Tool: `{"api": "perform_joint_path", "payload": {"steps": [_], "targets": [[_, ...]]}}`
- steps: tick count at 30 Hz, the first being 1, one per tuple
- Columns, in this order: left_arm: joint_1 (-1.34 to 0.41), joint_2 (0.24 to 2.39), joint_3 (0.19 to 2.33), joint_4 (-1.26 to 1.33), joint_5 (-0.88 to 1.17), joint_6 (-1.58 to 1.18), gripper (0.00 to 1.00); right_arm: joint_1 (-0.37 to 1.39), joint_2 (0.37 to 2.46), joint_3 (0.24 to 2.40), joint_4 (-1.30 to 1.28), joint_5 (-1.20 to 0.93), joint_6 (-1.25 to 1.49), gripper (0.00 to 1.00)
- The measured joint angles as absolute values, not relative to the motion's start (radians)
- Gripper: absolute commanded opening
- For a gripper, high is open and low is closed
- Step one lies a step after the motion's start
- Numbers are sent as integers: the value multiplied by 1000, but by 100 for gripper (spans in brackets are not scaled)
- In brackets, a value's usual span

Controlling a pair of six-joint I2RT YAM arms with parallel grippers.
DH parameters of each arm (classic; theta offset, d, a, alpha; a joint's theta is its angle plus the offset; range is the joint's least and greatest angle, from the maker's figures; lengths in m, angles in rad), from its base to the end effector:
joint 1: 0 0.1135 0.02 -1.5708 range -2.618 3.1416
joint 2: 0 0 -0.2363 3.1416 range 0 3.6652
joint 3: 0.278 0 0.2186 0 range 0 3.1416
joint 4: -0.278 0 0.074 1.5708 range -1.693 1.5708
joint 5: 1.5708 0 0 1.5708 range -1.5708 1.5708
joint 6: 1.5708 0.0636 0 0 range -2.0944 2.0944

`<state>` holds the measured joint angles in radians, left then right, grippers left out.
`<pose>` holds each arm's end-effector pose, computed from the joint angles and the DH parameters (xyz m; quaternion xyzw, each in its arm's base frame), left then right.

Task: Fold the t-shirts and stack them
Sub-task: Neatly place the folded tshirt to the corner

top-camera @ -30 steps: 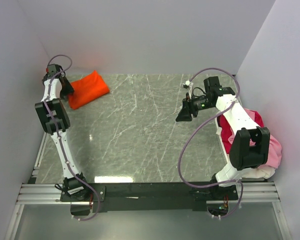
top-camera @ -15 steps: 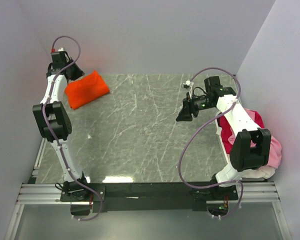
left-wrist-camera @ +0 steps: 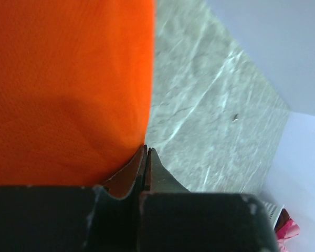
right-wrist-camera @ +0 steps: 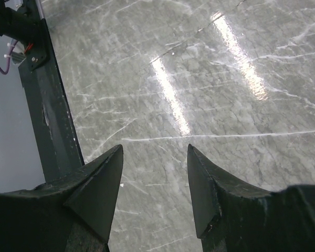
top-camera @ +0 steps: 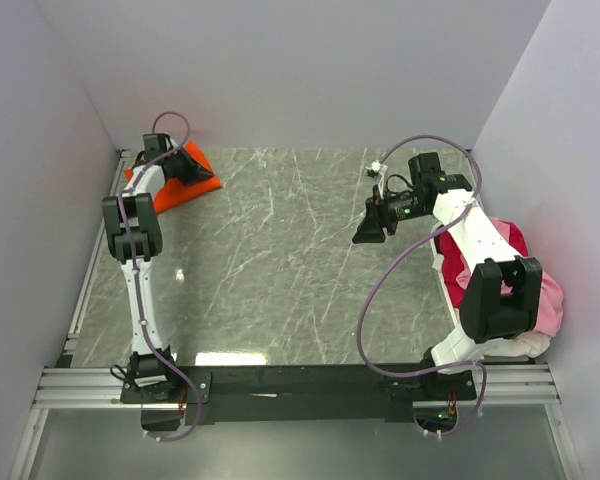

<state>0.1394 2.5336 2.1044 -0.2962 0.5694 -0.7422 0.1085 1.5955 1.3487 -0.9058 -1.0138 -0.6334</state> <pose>0.5252 0.0391 0.1309 -0.2692 0.8408 -0.3615 0.2999 0.2805 0.0849 0.2582 -0.4039 0.7605 0.4115 0.2985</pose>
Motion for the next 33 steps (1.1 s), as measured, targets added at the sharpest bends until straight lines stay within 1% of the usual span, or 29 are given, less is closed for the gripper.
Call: {"api": "perform_joint_path", "payload": {"steps": [7,11,18,21,22,24,25,28,29,33], "targets": [[140,2547,2072,-315,566,-745,0,109,1596,1349,-910,-1014,-644,59],[152,2546,2053,-300,603,-731,0,109,1596,1349,-914,-1014,-649,59],[178,2511,1995,-333,683,-611,1,109,1596,1349,-915,-1015,-650,59],[194,2506,1996,-391,718,-530,7,109,1596,1349,-925,-1015,-654,59],[199,2502,1997,-413,731,-501,12,109,1596,1350,-929,-1015,-656,59],[208,2497,1998,-454,754,-445,16,109,1596,1350,-934,-1017,-659,59],[210,2490,1997,-472,766,-420,21,109,1596,1350,-936,-1018,-660,59],[218,2450,1967,-495,781,-361,31,109,1596,1350,-937,-1019,-660,59],[222,2422,1941,-493,784,-354,32,109,1596,1350,-937,-1021,-661,59],[239,2288,1857,-454,802,-363,33,109,1596,1350,-937,-1022,-661,59]]}}
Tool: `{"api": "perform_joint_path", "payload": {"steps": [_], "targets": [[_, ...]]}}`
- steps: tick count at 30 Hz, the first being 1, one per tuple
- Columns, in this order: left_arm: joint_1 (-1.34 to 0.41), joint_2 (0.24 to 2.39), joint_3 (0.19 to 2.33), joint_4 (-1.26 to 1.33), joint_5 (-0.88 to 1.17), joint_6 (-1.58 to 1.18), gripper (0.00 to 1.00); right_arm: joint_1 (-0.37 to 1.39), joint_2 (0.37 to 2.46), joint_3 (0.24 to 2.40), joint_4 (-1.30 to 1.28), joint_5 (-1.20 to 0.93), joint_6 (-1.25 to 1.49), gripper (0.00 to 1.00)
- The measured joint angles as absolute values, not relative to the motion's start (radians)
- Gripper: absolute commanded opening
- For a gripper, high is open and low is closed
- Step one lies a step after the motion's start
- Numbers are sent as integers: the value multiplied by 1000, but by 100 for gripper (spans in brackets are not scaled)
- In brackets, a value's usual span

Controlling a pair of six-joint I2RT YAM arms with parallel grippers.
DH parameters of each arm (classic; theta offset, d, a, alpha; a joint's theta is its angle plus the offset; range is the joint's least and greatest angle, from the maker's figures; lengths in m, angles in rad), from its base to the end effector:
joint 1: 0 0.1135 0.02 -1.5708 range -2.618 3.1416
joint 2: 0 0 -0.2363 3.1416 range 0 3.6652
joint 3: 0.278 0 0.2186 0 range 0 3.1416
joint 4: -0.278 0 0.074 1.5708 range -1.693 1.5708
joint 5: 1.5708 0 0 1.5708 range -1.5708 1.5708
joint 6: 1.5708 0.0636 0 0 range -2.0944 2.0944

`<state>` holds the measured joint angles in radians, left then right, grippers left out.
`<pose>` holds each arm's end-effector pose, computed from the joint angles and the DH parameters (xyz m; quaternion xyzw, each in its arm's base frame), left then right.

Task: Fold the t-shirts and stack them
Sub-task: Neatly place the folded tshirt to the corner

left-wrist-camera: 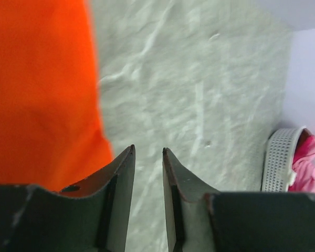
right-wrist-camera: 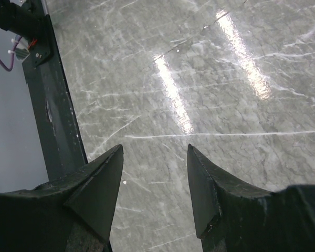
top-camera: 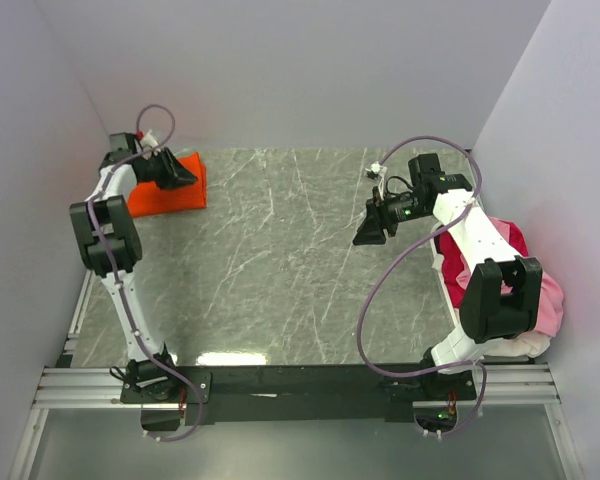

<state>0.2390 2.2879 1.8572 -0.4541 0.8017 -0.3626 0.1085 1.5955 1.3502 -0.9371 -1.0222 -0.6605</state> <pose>0.4638 0.0660 0.1669 -0.1316 0.8670 -0.3859 0.2864 0.2774 0.0848 0.2577 -0.4085 0.7579 0.4159 0.2927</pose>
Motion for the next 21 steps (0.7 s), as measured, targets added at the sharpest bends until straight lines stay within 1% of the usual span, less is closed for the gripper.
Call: {"api": "perform_joint_path", "payload": {"steps": [3,6,7,8,12,15,21], "targets": [[268,2180,1806,-360,823,-401,32,109,1596,1350,-938,-1023,-664,59],[316,2115,1771,-265,845,-454,24,109,1596,1350,-939,-1023,-665,59],[335,2109,1761,-237,852,-470,19,109,1596,1350,-939,-1023,-667,59],[349,2109,1754,-219,857,-484,17,109,1596,1350,-940,-1023,-668,59],[387,2166,1736,-198,872,-512,13,109,1596,1350,-943,-1023,-671,59],[380,2248,1736,-207,889,-517,13,109,1596,1350,-945,-1023,-671,59],[352,2391,1736,-308,868,-499,14,109,1596,1351,-947,-1022,-671,59]]}}
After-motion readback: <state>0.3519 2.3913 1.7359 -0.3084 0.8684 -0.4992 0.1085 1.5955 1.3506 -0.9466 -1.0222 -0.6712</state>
